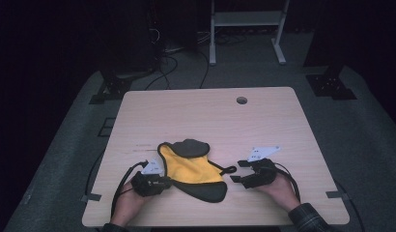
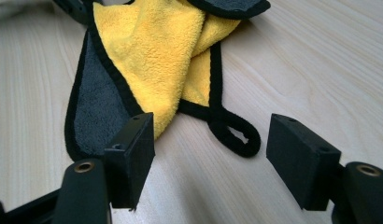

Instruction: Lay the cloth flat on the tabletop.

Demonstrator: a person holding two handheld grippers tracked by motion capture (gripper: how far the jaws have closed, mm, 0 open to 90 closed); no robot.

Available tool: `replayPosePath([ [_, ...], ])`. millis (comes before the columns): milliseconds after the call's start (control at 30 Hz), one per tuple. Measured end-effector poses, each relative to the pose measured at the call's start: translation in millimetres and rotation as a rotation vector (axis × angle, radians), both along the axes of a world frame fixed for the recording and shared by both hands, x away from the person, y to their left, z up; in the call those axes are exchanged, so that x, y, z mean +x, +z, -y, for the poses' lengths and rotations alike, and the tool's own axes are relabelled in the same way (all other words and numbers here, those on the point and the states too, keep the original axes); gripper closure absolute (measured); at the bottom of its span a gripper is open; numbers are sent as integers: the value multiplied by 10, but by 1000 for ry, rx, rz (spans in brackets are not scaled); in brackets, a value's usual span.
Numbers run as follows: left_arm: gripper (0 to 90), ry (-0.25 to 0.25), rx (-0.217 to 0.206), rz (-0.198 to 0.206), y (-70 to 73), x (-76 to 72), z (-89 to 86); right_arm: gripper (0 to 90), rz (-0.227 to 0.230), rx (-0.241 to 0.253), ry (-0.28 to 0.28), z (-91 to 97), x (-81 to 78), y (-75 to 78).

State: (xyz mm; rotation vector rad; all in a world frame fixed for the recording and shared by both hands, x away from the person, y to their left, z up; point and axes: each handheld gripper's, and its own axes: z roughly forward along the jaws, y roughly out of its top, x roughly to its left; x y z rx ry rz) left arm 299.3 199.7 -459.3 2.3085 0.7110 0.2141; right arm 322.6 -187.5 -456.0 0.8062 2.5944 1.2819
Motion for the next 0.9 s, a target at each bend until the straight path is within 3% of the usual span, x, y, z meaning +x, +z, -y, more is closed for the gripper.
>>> replayPosePath([
  [133,846,-1,-22,9,55,6,0,339,12,-18,-21,1,56,-26],
  [267,847,14,-90,48,174,-11,-45,386,15,-41,-32,-30,171,-107],
  [500,851,77,-196,108,340,-7,-229,550,-18,-61,-10,-103,224,-202],
  [533,851,83,-205,109,347,-5,-251,614,-19,-62,-13,-99,226,-202],
  [667,851,107,-222,118,359,6,-310,835,-27,-51,-14,-49,238,-190],
  [900,851,146,-237,131,382,59,-418,860,-18,-55,-45,87,277,-94],
])
